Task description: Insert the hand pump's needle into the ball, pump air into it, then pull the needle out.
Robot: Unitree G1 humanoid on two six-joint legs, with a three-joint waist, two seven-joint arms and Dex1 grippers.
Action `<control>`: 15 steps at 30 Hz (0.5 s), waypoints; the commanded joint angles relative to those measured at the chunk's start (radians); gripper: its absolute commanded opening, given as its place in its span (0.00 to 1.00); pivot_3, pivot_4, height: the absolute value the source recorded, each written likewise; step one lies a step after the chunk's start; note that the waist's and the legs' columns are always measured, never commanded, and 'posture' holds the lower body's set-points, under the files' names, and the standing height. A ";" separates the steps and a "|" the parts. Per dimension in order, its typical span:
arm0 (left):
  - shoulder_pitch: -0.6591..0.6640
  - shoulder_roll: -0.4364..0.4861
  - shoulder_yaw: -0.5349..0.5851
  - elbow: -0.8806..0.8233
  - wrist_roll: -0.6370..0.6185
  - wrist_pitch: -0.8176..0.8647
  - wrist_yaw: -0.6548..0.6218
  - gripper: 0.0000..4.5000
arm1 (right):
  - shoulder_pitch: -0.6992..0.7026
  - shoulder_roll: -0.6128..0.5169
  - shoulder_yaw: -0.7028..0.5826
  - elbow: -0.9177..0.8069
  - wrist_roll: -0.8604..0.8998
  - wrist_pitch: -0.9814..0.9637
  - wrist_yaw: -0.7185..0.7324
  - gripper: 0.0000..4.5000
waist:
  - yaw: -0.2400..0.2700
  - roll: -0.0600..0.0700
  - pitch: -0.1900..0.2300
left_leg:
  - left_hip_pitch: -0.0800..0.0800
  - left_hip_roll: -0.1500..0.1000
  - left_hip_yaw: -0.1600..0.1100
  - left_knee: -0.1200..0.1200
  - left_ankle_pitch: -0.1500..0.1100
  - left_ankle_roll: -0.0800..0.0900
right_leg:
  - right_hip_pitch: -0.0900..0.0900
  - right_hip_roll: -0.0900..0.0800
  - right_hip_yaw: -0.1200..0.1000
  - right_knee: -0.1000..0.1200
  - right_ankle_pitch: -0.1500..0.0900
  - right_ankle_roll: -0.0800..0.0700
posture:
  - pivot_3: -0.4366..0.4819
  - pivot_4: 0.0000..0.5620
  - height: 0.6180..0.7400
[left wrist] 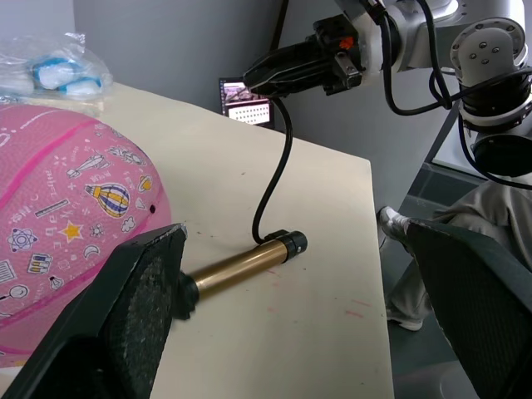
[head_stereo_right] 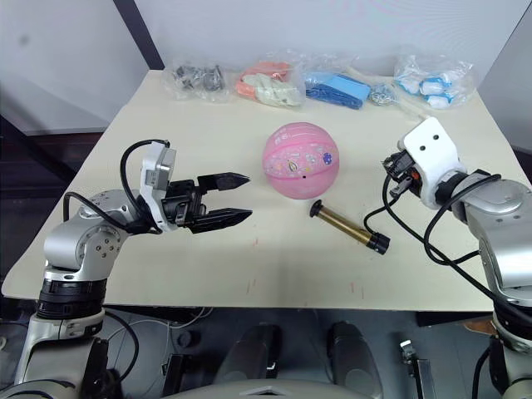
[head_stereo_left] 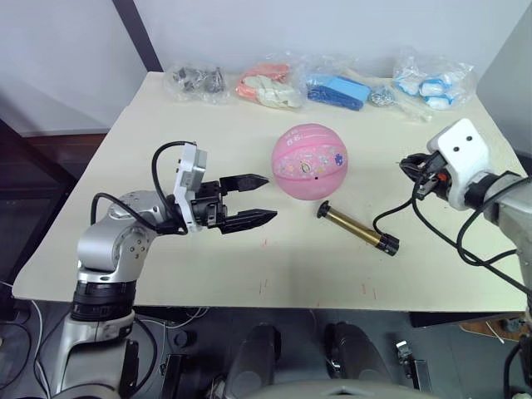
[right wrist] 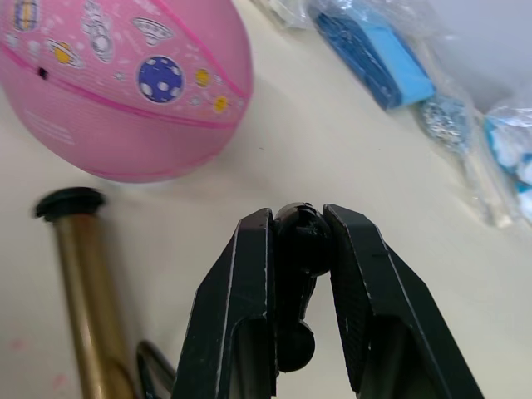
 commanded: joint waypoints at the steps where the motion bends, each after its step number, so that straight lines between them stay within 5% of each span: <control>1: 0.011 -0.001 -0.004 -0.024 -0.003 -0.045 -0.008 1.00 | 0.016 0.029 0.047 0.067 -0.010 -0.034 -0.036 0.08 | 0.000 0.000 0.000 | 0.000 0.000 0.000 0.000 0.000 0.000 | 0.000 0.000 0.000 0.000 0.000 0.000 | 0.48 0.27 1.00; 10: 0.033 -0.008 -0.008 -0.013 -0.002 -0.082 -0.006 1.00 | 0.007 0.088 0.050 0.150 0.040 -0.062 -0.041 0.08 | 0.000 0.000 0.000 | 0.000 0.000 0.000 0.000 0.000 0.000 | 0.000 0.000 0.000 0.000 0.000 0.000 | 0.48 0.27 1.00; 15: 0.044 -0.004 -0.006 -0.009 -0.003 -0.094 -0.012 1.00 | -0.011 0.105 0.002 0.159 0.058 -0.061 -0.079 0.64 | 0.000 0.000 0.000 | 0.000 0.000 0.000 0.000 0.000 0.000 | 0.000 0.000 0.000 0.000 0.000 0.000 | 0.48 0.27 1.00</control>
